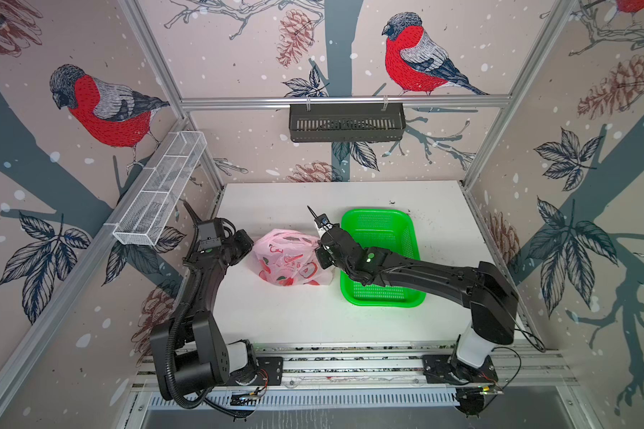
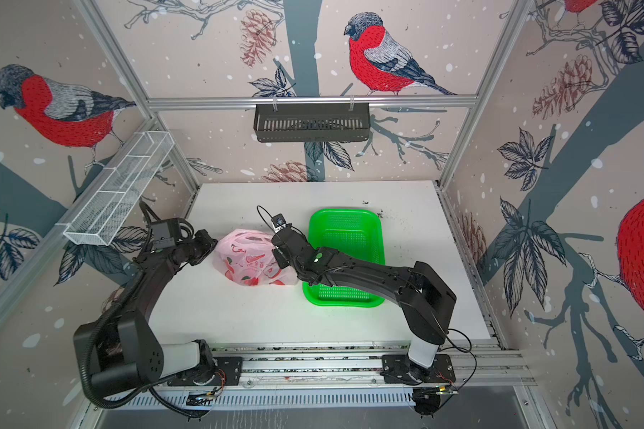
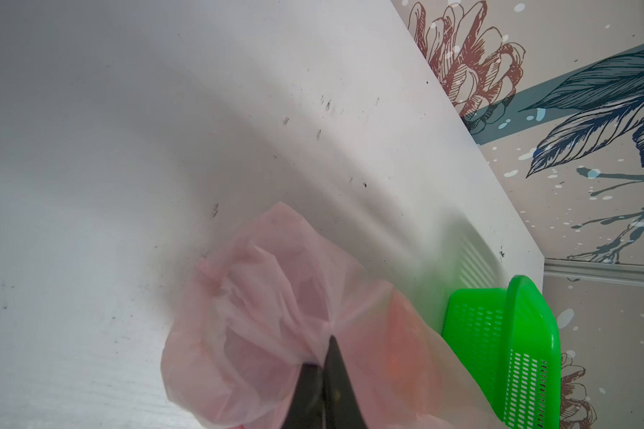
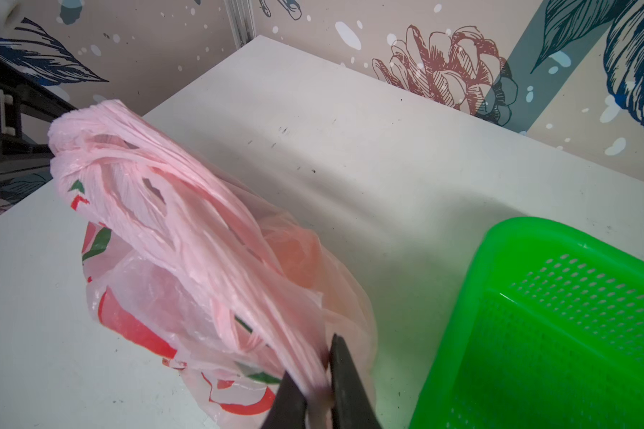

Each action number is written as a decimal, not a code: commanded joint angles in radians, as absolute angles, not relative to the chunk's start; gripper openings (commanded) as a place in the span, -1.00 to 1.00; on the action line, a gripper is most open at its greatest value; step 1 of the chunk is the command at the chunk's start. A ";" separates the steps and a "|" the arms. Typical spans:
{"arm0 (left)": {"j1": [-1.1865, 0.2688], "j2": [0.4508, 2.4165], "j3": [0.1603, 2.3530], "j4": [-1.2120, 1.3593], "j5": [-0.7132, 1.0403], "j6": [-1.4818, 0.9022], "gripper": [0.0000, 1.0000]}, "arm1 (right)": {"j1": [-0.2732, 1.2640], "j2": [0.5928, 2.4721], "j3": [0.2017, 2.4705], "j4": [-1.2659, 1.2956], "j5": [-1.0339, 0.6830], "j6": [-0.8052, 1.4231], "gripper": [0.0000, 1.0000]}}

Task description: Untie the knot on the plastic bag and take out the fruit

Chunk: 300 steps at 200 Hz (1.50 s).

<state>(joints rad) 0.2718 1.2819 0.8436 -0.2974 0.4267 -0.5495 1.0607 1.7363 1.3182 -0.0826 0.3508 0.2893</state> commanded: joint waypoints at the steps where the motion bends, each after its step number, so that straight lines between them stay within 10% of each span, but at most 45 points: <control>1: 0.296 1.268 0.837 -0.252 0.434 -0.550 -0.95 | 1.058 1.734 1.325 -0.028 0.366 0.308 -0.73; 65: 0.330 1.284 0.833 -0.222 0.539 -0.541 -0.82 | 1.043 1.730 1.309 0.014 0.329 0.298 -0.73; 197: 0.067 0.986 0.890 -0.603 0.193 -0.367 0.79 | 1.010 1.715 1.283 0.088 0.202 0.316 -0.72; 300: -0.389 1.037 1.034 -0.749 -0.270 -0.358 0.92 | 0.988 1.715 1.286 0.120 0.132 0.335 -0.72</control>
<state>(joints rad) -0.3275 1.0023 0.9958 -0.7109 -0.1143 -0.3737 0.9874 1.7149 1.2758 0.0830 0.1509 0.3180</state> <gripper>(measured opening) 0.961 0.140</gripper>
